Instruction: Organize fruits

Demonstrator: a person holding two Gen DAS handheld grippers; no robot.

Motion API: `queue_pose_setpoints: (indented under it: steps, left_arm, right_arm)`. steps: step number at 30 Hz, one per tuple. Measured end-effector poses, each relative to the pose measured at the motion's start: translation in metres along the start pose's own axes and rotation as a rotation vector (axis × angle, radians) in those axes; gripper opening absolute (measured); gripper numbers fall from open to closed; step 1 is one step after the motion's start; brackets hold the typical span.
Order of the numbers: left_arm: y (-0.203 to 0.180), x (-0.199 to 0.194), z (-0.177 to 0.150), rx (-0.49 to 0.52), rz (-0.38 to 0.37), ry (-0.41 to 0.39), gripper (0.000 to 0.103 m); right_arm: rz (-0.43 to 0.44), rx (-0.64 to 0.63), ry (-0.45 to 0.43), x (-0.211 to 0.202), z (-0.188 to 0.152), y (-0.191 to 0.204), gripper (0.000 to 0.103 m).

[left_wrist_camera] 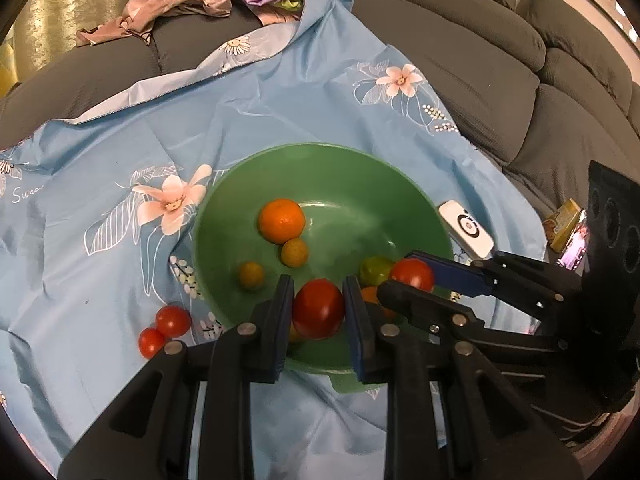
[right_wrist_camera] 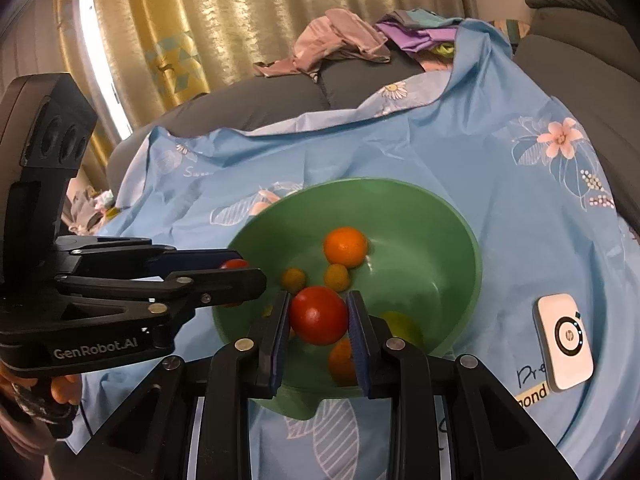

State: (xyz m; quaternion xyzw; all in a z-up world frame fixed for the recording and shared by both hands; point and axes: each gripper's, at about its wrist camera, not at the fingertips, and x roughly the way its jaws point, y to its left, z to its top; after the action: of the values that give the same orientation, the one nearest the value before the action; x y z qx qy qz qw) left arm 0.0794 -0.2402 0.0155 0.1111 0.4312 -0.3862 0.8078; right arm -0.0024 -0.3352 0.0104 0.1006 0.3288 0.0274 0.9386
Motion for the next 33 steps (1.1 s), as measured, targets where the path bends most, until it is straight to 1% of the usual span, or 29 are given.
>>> queue_pose_setpoints:
  steps: [4,9,11,12,14,16,18,20,25,27,31,33]
  left_arm:
    - [0.000,0.007,-0.003,0.002,0.027,0.015,0.025]
    - [0.003,0.005,-0.006,-0.005,0.056,0.012,0.043]
    - [0.006,0.002,-0.008,-0.019,0.074,0.008,0.055]
    - [0.008,0.000,-0.009,-0.026,0.076,0.005,0.057]
    - [0.012,-0.007,-0.014,-0.043,0.077,-0.002,0.070]
    - [0.014,-0.014,-0.022,-0.054,0.092,-0.004,0.077]
    - [0.018,-0.022,-0.033,-0.064,0.112,-0.001,0.079]
    - [0.025,-0.032,-0.048,-0.093,0.143,0.003,0.083]
    - [0.043,-0.058,-0.084,-0.168,0.215,0.011,0.085]
    - [0.053,-0.072,-0.100,-0.217,0.243,0.012,0.086]
    - [0.064,-0.093,-0.125,-0.285,0.261,-0.005,0.087]
    - [0.065,-0.100,-0.134,-0.299,0.267,-0.008,0.087]
  right_arm:
    - [-0.005,0.011,0.020,0.004,-0.002,-0.003,0.030]
    - [-0.014,0.023,0.029,0.006,-0.003,-0.004,0.030]
    - [-0.018,0.025,0.029,0.004,-0.003,-0.004,0.030]
    - [-0.019,0.028,0.028,0.003,-0.003,-0.004,0.030]
    - [-0.019,0.032,0.028,0.001,-0.003,-0.004,0.030]
    - [-0.019,0.031,0.028,0.000,-0.003,-0.002,0.030]
    - [-0.012,0.031,0.031,-0.002,-0.004,0.001,0.030]
    - [-0.003,0.027,0.033,-0.006,-0.006,0.006,0.030]
    - [0.018,-0.010,0.038,-0.013,-0.011,0.026,0.031]
    - [0.030,-0.029,0.042,-0.016,-0.014,0.036,0.031]
    - [0.048,-0.070,0.049,-0.022,-0.018,0.055,0.031]
    - [0.056,-0.094,0.052,-0.025,-0.021,0.066,0.031]
